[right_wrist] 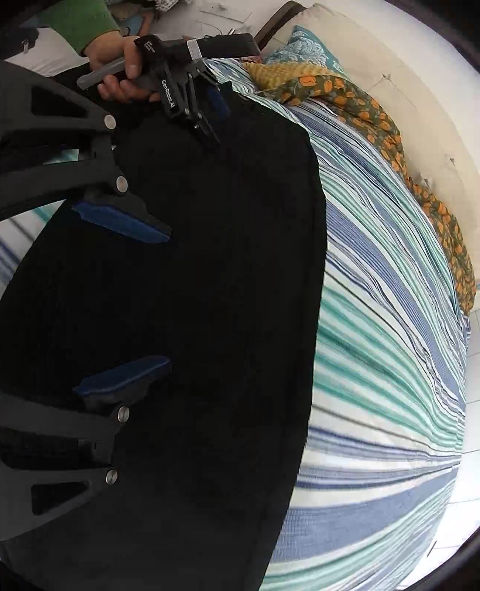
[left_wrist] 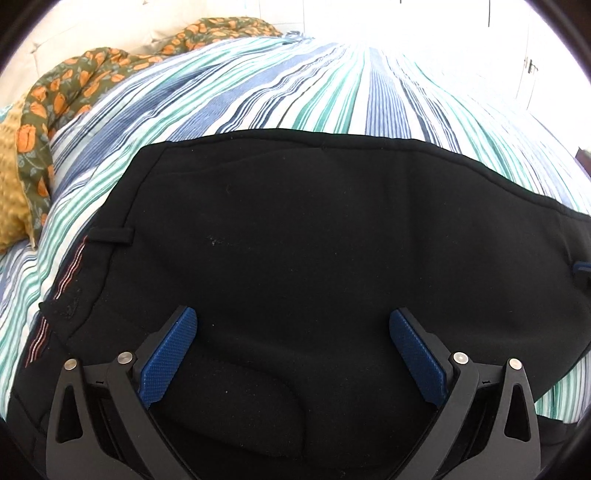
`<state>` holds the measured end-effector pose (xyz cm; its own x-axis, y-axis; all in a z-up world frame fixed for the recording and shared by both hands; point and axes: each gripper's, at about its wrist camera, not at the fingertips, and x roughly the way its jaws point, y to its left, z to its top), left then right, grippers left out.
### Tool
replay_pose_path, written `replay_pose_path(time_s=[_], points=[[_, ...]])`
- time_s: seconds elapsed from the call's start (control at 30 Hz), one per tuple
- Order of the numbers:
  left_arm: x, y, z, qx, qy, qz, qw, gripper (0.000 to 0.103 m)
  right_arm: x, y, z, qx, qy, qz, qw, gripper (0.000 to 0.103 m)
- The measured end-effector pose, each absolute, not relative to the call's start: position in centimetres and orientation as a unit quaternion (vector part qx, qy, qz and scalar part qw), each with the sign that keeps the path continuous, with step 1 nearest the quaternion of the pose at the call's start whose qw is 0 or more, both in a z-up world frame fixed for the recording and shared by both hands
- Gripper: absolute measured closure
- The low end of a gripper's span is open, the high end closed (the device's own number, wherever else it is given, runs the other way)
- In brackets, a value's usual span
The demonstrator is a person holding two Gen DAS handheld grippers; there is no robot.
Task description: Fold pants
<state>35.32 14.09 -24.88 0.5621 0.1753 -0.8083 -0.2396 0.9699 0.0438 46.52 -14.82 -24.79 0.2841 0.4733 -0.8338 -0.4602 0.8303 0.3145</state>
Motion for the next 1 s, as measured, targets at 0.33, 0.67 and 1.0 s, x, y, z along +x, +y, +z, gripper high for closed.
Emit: replay_pose_path(time_s=[0.33, 0.67, 1.0], points=[[33.2, 12.2, -20.5, -0.028, 0.475, 0.106, 0.873, 0.001, 42.0, -35.4, -19.2, 0.001, 0.520, 0.051, 0.853, 0.052], [17.2, -0.8, -21.5, 0.012, 0.527, -0.096, 0.844, 0.001, 19.8, -26.6, -19.7, 0.162, 0.525, 0.265, 0.793, 0.037], [16.0, 5.2, -19.8, -0.025, 0.531, -0.002, 0.847, 0.001, 14.2, -39.3, -21.4, 0.246, 0.549, 0.068, 0.796, 0.048]])
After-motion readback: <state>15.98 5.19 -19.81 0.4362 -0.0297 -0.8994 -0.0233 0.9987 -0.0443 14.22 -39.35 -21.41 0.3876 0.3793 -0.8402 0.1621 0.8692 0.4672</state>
